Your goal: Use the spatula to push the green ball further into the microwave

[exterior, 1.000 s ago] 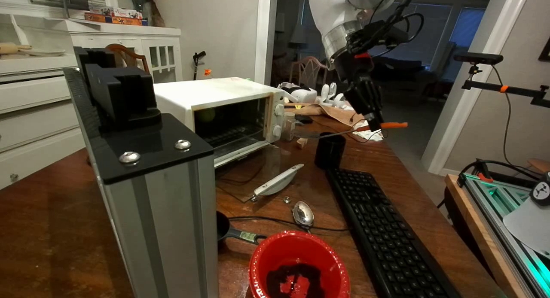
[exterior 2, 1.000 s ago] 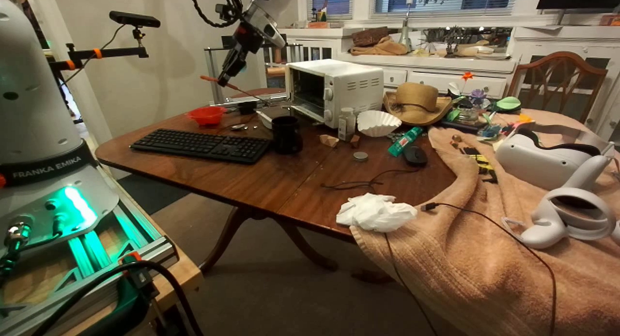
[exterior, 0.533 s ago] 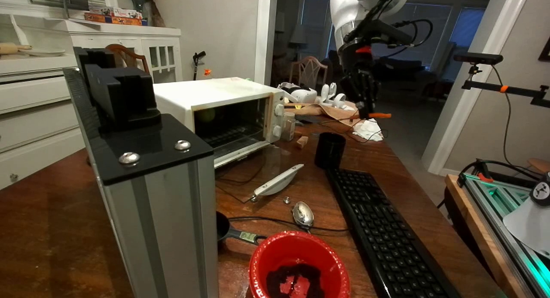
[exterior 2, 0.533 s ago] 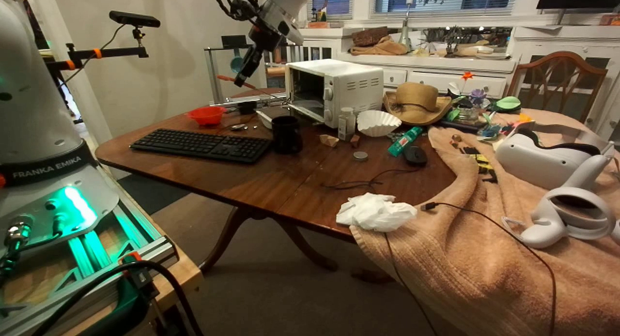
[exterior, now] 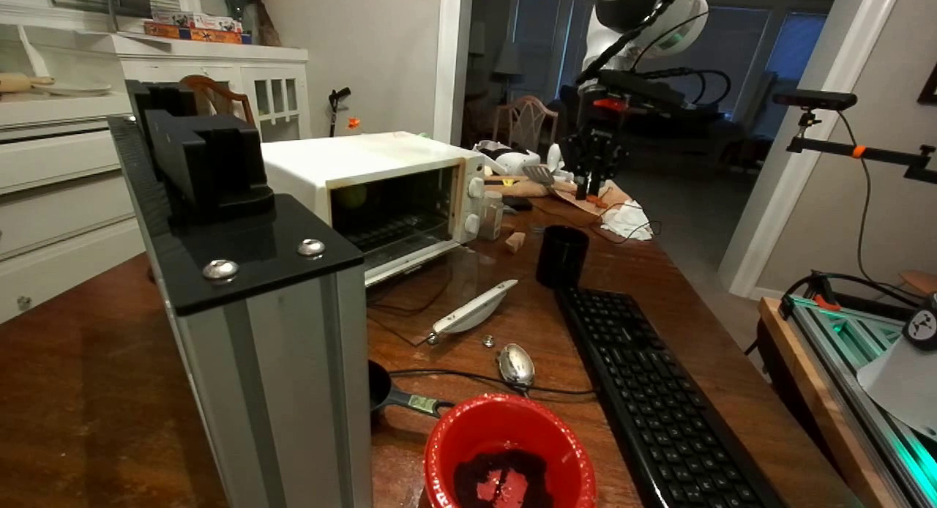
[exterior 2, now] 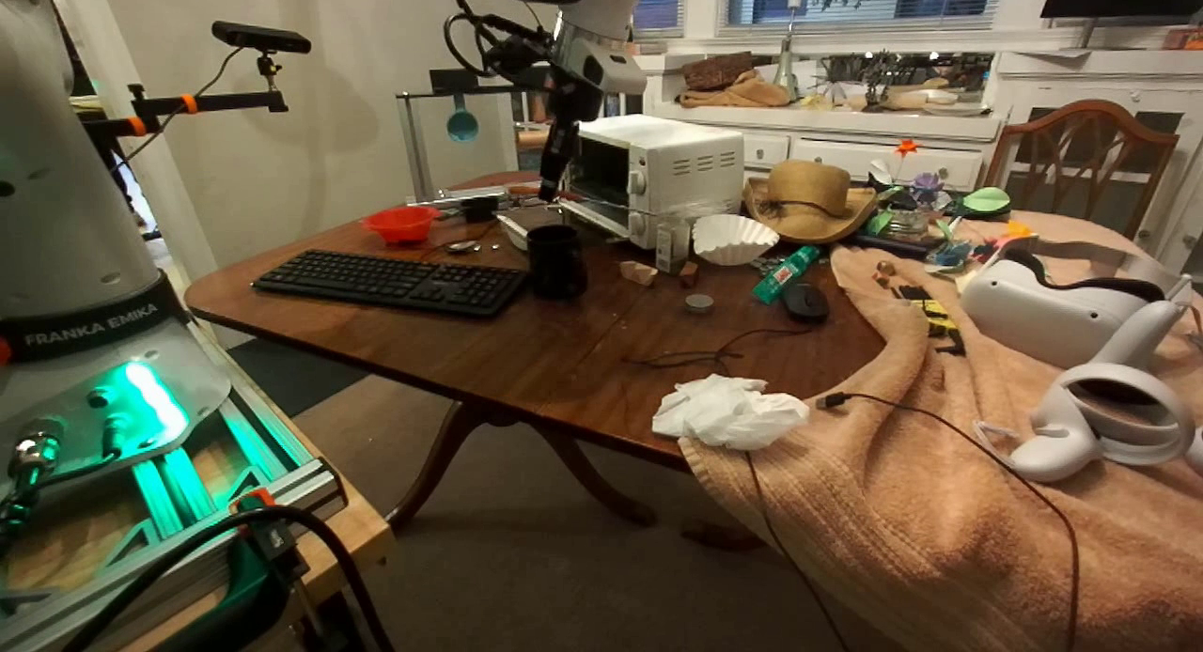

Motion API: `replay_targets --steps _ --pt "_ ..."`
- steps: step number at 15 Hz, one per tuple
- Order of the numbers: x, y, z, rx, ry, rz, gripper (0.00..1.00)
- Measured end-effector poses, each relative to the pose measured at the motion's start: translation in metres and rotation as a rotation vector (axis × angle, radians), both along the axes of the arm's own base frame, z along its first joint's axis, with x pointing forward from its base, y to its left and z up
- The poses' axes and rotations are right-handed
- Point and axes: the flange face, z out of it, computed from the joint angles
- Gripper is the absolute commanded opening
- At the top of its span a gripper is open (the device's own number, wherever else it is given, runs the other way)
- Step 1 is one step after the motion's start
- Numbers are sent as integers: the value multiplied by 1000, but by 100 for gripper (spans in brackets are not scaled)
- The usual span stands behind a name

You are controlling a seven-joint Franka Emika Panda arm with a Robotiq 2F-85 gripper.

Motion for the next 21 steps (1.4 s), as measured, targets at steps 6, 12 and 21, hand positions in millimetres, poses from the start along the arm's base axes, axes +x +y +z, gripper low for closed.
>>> replay_targets --steps 6,12,21 --pt "-6 -54 -36 -96 -4 -236 5" --pt "-18 -100 -61 -78 -8 -468 5" --pt "8 -108 -93 -90 -81 -608 5"
